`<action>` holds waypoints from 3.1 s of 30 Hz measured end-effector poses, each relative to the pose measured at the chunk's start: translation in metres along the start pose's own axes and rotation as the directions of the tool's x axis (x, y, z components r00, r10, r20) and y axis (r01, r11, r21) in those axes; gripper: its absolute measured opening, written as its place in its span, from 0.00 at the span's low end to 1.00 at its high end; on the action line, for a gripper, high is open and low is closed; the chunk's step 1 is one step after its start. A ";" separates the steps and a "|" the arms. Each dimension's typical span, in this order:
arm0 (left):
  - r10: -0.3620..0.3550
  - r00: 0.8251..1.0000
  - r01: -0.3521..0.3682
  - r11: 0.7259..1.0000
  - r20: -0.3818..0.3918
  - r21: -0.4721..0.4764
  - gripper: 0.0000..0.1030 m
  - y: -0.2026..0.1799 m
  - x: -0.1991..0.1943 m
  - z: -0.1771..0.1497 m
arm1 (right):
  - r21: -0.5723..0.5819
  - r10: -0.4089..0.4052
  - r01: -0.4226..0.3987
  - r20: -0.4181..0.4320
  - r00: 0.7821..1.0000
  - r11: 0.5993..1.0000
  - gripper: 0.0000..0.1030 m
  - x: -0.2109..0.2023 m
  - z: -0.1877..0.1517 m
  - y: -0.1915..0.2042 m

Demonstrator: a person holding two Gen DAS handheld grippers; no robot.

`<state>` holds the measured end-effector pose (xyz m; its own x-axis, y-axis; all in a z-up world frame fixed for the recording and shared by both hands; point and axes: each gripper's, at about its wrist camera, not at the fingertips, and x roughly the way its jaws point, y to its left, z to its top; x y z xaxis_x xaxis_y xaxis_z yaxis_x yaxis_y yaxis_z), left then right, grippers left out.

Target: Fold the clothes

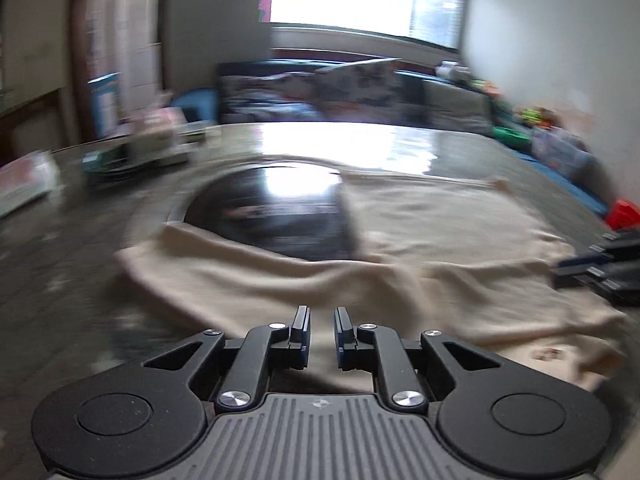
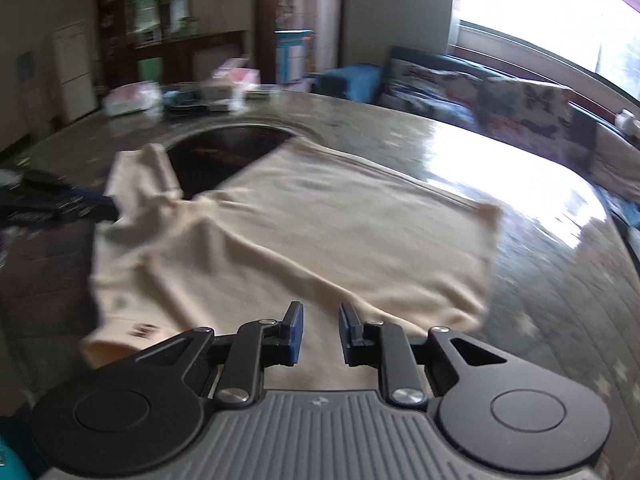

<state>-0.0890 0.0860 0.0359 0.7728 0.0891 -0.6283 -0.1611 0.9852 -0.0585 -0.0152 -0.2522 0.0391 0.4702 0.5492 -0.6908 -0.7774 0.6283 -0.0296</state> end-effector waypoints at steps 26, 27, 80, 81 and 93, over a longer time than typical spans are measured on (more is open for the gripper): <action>0.277 0.960 -0.278 0.918 -0.044 -0.284 0.09 0.108 0.057 0.033 | -0.099 0.092 -0.091 0.012 0.996 0.991 0.19 0.014 0.026 0.045; 0.273 0.961 -0.272 0.916 -0.037 -0.293 0.06 0.108 0.056 0.034 | -0.088 0.084 -0.082 0.021 0.996 0.993 0.19 0.009 0.024 0.042; -0.188 0.982 0.189 0.980 -0.014 0.064 0.35 -0.052 0.039 0.020 | 0.200 -0.096 0.088 0.030 0.995 0.976 0.10 -0.023 -0.030 -0.034; -0.192 0.981 0.192 0.980 -0.018 0.056 0.35 -0.052 0.045 0.021 | 0.195 -0.100 0.091 0.037 0.994 0.977 0.09 -0.024 -0.028 -0.033; -0.154 0.988 0.154 0.988 0.013 -0.021 0.02 -0.037 0.047 0.015 | 0.173 -0.120 0.099 0.112 0.986 0.980 0.08 -0.035 -0.009 -0.032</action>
<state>-0.0378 0.0561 0.0203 0.7962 -0.0619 -0.6019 -0.0527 0.9839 -0.1708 -0.0101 -0.2967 0.0579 0.6039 0.5282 -0.5970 -0.6427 0.7656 0.0272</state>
